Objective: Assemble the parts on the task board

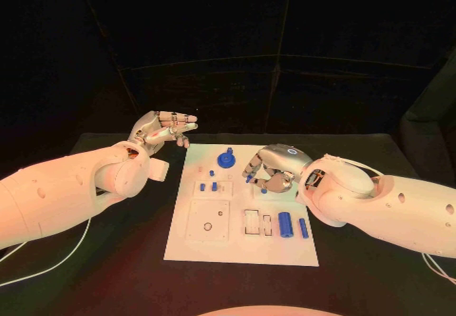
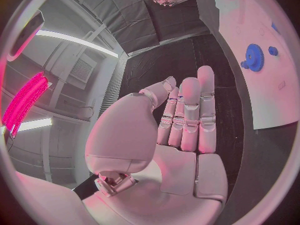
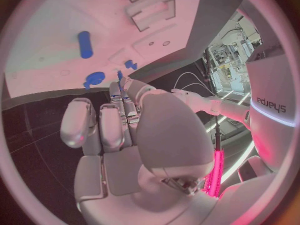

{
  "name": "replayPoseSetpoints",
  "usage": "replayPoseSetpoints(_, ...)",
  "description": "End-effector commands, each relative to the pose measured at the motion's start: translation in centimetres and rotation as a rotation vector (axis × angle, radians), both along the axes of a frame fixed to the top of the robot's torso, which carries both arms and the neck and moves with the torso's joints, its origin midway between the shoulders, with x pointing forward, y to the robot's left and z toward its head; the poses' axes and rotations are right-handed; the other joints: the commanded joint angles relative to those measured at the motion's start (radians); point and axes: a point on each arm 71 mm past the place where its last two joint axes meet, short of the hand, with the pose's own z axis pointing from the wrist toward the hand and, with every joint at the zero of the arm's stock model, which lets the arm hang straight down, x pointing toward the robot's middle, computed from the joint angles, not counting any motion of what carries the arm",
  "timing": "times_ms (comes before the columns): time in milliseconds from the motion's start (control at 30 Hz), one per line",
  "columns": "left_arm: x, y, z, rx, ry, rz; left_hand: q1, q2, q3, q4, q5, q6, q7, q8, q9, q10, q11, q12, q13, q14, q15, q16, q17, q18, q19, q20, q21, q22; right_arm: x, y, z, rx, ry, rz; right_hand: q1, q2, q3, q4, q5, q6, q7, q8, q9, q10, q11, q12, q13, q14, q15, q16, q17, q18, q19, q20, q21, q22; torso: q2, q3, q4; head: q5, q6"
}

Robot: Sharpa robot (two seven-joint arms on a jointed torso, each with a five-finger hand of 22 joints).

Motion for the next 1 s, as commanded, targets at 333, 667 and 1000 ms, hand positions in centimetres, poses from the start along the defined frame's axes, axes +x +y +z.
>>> replayPoseSetpoints(333, 0.0, -0.9, 0.1, -0.015, -0.001, -0.027, 0.005, 0.009, -0.005, -0.003, 0.003, -0.005, 0.003, 0.002, -0.001, -0.010, 0.002, 0.007, 0.001, -0.006, -0.002, -0.004, -0.002, 0.006, -0.008, 0.001, -0.006, -0.002, -1.1, 4.6, -1.7, 0.024, 0.046, 0.119, -0.014, 0.001, 0.011, -0.004, 0.008, 0.000, 0.003, -0.002, -0.001, 0.006, 0.004, -0.006, -0.001, 0.033, -0.004, 0.001, -0.001, 0.002, 0.005, 0.002, 0.003, 0.001, 0.002, -0.0010, -0.0012, 0.036, -0.014)
replayPoseSetpoints(667, 0.0, -1.1, 0.1, -0.016, 0.001, -0.032, 0.005, 0.009, -0.005, -0.003, 0.003, -0.006, 0.004, 0.002, -0.001, -0.011, 0.002, 0.007, 0.001, -0.006, -0.001, -0.004, -0.002, 0.006, -0.008, 0.001, -0.006, -0.002, -1.4, 6.5, -4.8, -0.035, 0.092, 0.158, -0.016, -0.001, 0.013, -0.005, 0.010, -0.001, 0.004, -0.003, -0.001, 0.005, 0.005, -0.007, -0.001, 0.033, -0.004, 0.001, -0.002, 0.002, 0.005, 0.003, 0.003, 0.000, 0.002, 0.0000, 0.0002, 0.051, -0.024)
replayPoseSetpoints(1000, 0.1, -1.3, 0.1, -0.017, 0.002, -0.035, 0.005, 0.009, -0.005, -0.003, 0.003, -0.006, 0.004, 0.002, -0.001, -0.011, 0.002, 0.007, 0.001, -0.006, -0.001, -0.004, -0.002, 0.006, -0.008, 0.001, -0.006, -0.002, -1.5, 7.4, -5.6, -0.064, 0.105, 0.176, -0.018, -0.001, 0.014, -0.006, 0.010, -0.002, 0.005, -0.003, -0.001, 0.004, 0.005, -0.008, -0.001, 0.034, -0.003, 0.002, 0.000, 0.002, 0.005, 0.003, 0.003, 0.000, 0.003, 0.0007, -0.0007, 0.064, -0.036)
